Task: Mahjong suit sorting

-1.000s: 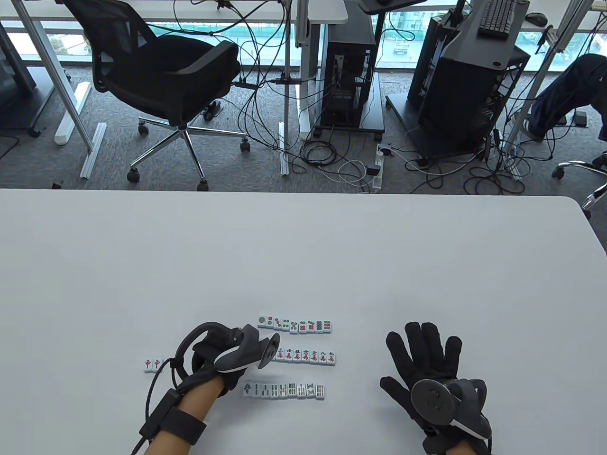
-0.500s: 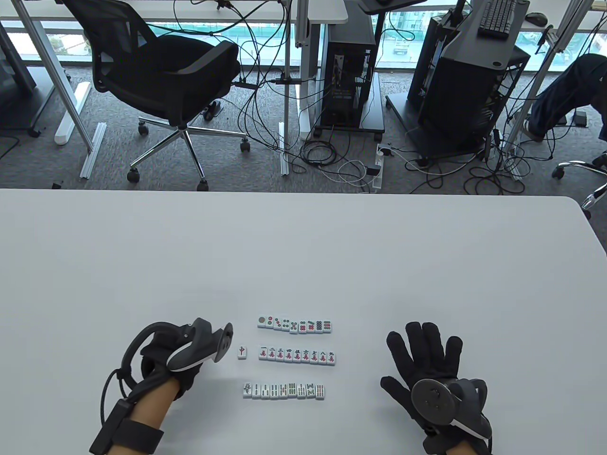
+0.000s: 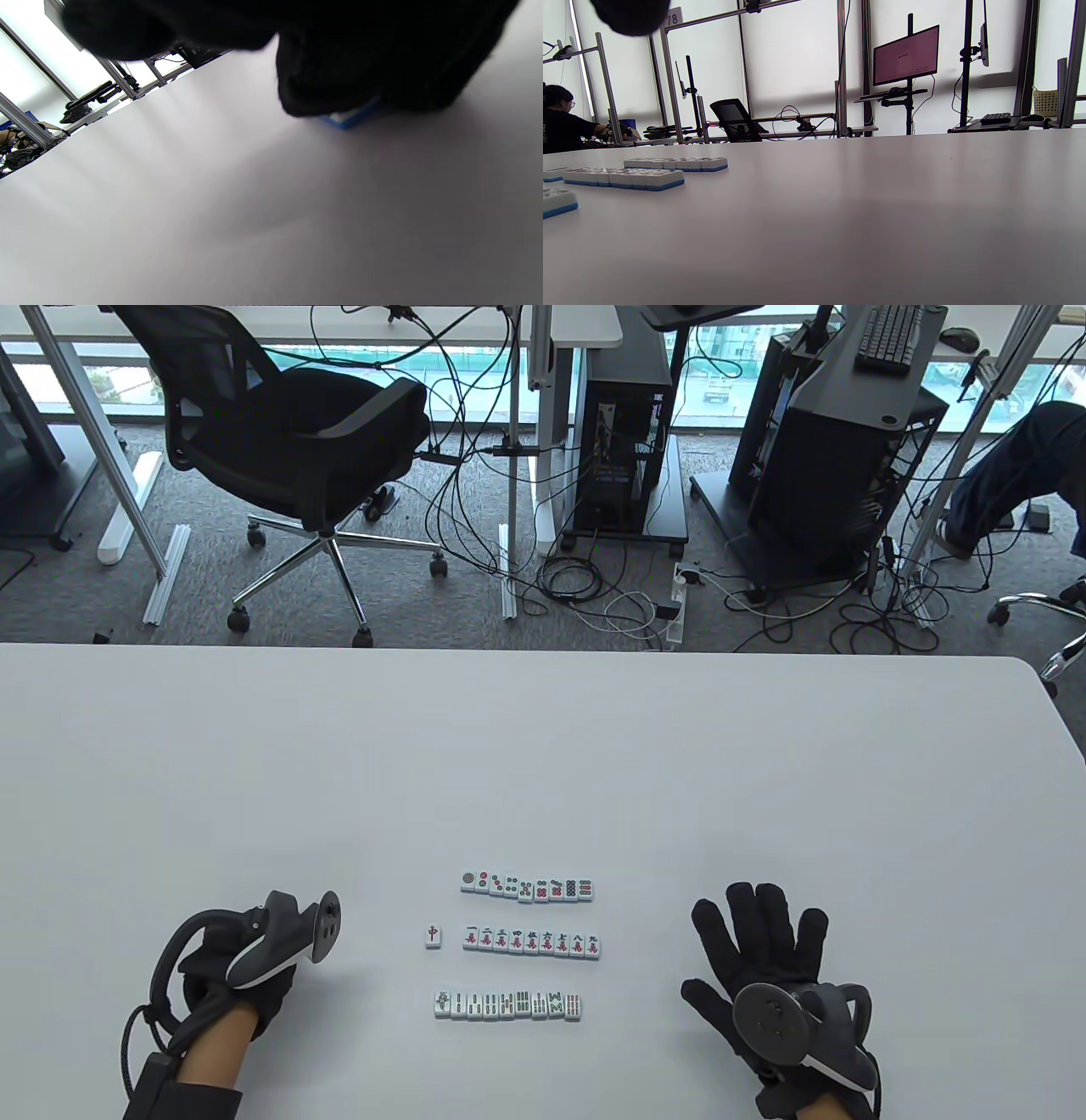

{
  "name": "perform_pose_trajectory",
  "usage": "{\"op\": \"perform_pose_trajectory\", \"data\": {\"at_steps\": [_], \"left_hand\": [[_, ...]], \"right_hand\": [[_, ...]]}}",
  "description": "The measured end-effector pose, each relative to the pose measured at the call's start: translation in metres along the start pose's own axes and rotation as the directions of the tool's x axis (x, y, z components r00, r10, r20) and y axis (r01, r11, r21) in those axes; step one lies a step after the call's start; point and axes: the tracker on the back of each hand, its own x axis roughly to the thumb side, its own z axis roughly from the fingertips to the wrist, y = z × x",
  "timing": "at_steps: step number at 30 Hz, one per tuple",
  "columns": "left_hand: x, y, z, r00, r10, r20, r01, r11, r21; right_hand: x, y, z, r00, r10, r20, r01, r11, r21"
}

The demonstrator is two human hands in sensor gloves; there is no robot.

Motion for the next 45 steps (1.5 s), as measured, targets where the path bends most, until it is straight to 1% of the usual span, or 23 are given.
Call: {"op": "perform_pose_trajectory", "data": {"at_steps": [2, 3, 7, 9, 13, 16, 18, 25, 30, 33, 36, 39, 41, 43, 45], "left_hand": [[0.001, 0.003, -0.002, 1.000, -0.001, 0.014, 0.001, 1.000, 0.004], [0.003, 0.006, -0.003, 1.000, 0.007, 0.020, -0.008, 1.000, 0.023], [0.022, 0.028, -0.002, 0.995, 0.038, 0.090, -0.047, 0.993, 0.106], [0.043, 0.043, 0.000, 0.988, 0.027, 0.154, -0.049, 0.989, 0.140], [0.081, 0.058, -0.001, 0.971, -0.039, 0.237, -0.002, 0.986, 0.168], [0.103, 0.060, -0.004, 0.959, -0.100, 0.266, 0.058, 0.985, 0.161], [0.111, 0.061, -0.007, 0.954, -0.117, 0.277, 0.073, 0.984, 0.162], [0.119, 0.062, -0.009, 0.951, -0.130, 0.280, 0.084, 0.982, 0.170], [0.115, 0.061, -0.007, 0.958, -0.103, 0.269, 0.066, 0.988, 0.143], [0.103, 0.062, -0.002, 0.964, -0.087, 0.252, 0.051, 0.988, 0.148], [0.083, 0.060, 0.004, 0.975, -0.087, 0.206, 0.055, 0.986, 0.156], [0.058, 0.054, 0.007, 0.987, -0.078, 0.144, 0.059, 0.989, 0.134], [0.038, 0.045, 0.007, 0.994, -0.070, 0.079, 0.062, 0.993, 0.104], [0.016, 0.030, 0.006, 0.999, -0.035, 0.019, 0.035, 0.999, 0.020], [0.001, 0.018, 0.006, 1.000, 0.005, -0.017, -0.006, 1.000, -0.023]], "right_hand": [[0.000, 0.000, 0.000, 1.000, 0.001, -0.002, -0.001, 1.000, 0.003], [0.000, 0.000, 0.000, 1.000, 0.000, -0.002, 0.000, 1.000, 0.003], [0.000, 0.000, 0.000, 1.000, -0.003, -0.002, 0.003, 1.000, 0.004], [0.000, 0.000, 0.000, 1.000, -0.002, -0.001, 0.002, 1.000, 0.004], [0.000, 0.000, -0.001, 1.000, -0.008, 0.002, 0.008, 1.000, 0.000], [0.000, 0.000, -0.001, 1.000, -0.010, 0.008, 0.010, 1.000, -0.001], [0.001, 0.000, -0.001, 1.000, -0.016, 0.012, 0.016, 1.000, -0.002], [0.000, 0.000, 0.000, 1.000, -0.027, 0.014, 0.027, 1.000, -0.004], [0.000, 0.001, 0.000, 1.000, -0.027, 0.014, 0.027, 1.000, -0.003], [0.000, 0.000, 0.000, 1.000, -0.025, 0.013, 0.025, 1.000, -0.003], [0.000, 0.000, 0.000, 1.000, -0.023, 0.011, 0.023, 1.000, -0.003], [0.000, 0.000, 0.000, 1.000, -0.024, 0.008, 0.024, 1.000, -0.004], [0.000, 0.000, 0.000, 1.000, -0.020, 0.008, 0.020, 1.000, -0.003], [0.000, 0.000, 0.000, 1.000, -0.015, 0.009, 0.015, 1.000, -0.001], [0.000, 0.000, 0.000, 1.000, -0.012, 0.010, 0.012, 1.000, -0.001]]}}
